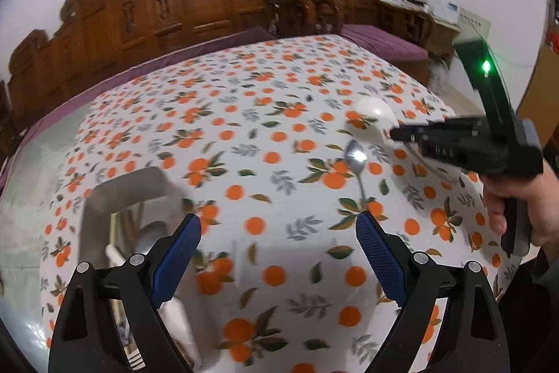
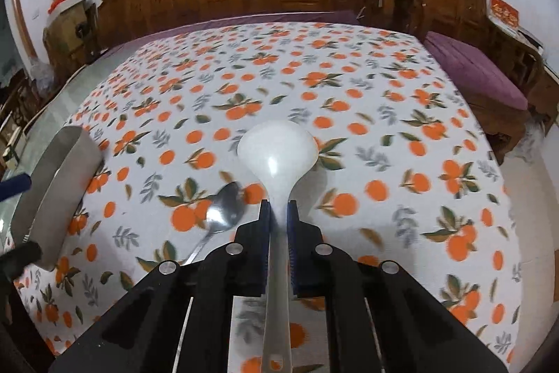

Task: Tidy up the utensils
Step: 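Grasp a white plastic ladle spoon with the right tool while the left tool grasps a metal spoon, then carry the metal spoon into the tray with the left tool while the right tool lifts the white ladle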

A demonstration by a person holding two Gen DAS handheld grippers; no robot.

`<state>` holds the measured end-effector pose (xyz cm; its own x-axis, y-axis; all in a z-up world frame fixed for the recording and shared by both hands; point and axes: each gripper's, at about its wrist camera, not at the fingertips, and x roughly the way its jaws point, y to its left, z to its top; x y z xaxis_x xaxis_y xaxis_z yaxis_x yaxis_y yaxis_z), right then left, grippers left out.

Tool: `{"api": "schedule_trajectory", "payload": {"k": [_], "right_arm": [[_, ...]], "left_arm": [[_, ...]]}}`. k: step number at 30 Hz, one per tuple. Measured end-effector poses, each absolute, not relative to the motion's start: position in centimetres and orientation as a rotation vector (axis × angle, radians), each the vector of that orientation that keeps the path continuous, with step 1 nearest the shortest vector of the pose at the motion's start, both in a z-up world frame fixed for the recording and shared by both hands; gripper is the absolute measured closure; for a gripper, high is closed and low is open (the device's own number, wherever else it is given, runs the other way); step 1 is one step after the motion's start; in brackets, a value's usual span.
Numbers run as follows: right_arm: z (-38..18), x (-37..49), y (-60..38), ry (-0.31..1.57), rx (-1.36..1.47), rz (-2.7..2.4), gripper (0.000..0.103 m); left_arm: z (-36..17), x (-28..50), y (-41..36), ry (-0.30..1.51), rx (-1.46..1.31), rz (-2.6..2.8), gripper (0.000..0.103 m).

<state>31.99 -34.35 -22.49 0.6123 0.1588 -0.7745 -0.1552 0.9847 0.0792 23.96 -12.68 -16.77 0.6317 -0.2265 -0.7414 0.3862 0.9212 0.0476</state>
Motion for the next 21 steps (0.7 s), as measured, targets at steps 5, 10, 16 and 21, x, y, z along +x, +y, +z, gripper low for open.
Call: {"api": "schedule_trajectory", "payload": {"k": [5, 10, 16, 21], "right_arm": [[-22.4, 31.9, -36.3, 0.883, 0.011, 0.158, 0.092], [-22.3, 31.7, -37.7, 0.878, 0.041, 0.154, 0.092], [-22.2, 31.8, -39.5, 0.872, 0.123, 0.168, 0.092], [-22.3, 32.1, -39.5, 0.874, 0.144, 0.18, 0.092]], "left_arm": [[-18.0, 25.3, -16.0, 0.832, 0.24, -0.392, 0.016], [-19.5, 27.9, -18.4, 0.847, 0.21, -0.42, 0.023], [-20.9, 31.2, -20.5, 0.88, 0.174, -0.464, 0.033], [-22.5, 33.5, -22.0, 0.926, 0.152, -0.488, 0.042]]}}
